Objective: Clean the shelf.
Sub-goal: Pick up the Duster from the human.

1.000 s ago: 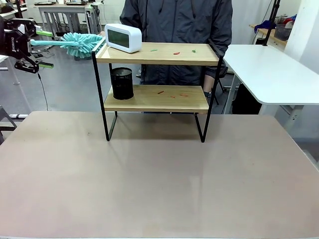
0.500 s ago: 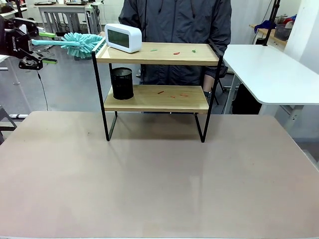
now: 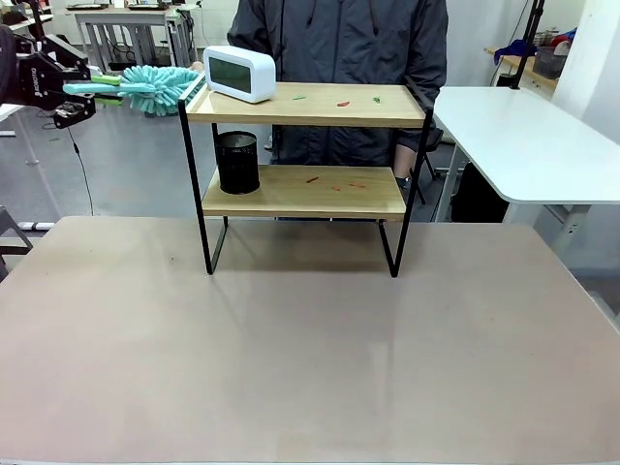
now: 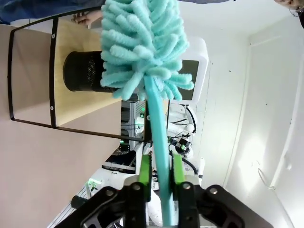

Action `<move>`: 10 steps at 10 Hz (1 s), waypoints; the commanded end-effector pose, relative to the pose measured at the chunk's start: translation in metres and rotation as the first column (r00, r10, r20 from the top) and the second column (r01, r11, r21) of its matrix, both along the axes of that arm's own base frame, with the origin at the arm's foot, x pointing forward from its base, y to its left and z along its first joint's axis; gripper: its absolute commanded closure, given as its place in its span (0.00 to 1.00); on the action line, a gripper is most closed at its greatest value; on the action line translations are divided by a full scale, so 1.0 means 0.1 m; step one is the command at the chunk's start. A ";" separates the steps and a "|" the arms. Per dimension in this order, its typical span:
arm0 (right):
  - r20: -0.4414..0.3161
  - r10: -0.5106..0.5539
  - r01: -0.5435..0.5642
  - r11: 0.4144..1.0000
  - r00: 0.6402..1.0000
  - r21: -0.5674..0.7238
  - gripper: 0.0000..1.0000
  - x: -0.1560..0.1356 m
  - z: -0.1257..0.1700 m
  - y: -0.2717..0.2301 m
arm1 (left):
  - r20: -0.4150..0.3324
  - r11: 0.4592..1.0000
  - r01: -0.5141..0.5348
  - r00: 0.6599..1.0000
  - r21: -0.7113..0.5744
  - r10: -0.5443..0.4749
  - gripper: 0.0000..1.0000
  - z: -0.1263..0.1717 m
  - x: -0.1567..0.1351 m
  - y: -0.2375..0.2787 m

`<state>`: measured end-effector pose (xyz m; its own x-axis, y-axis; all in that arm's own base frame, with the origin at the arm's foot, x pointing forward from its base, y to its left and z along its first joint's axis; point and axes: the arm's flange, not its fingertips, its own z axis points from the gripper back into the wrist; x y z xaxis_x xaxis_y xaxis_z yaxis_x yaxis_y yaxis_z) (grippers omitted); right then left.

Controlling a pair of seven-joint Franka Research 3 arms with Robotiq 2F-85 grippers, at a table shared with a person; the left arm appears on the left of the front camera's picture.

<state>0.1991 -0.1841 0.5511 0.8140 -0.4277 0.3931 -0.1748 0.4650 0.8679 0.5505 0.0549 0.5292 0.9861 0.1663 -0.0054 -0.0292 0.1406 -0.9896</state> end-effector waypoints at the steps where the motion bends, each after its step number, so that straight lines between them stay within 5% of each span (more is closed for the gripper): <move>1: 0.032 0.004 -0.004 1.000 0.999 0.002 0.00 0.03 0.04 0.01 | 0.030 0.999 -0.027 0.999 -0.020 0.027 1.00 -0.03 -0.07 -0.06; 4: 0.032 0.004 -0.004 1.000 0.999 0.002 0.00 0.03 0.04 0.01 | 0.041 0.999 -0.035 0.999 -0.015 0.036 1.00 -0.04 -0.07 -0.05; 6: 0.032 0.004 -0.004 1.000 0.999 0.002 0.00 0.03 0.04 0.01 | 0.087 1.000 -0.017 0.996 0.022 0.015 1.00 0.11 -0.32 0.14; 10: 0.032 0.004 -0.004 1.000 0.999 0.002 0.00 0.03 0.04 0.01 | 0.278 0.942 0.056 0.948 0.332 -0.154 1.00 0.51 -1.87 0.92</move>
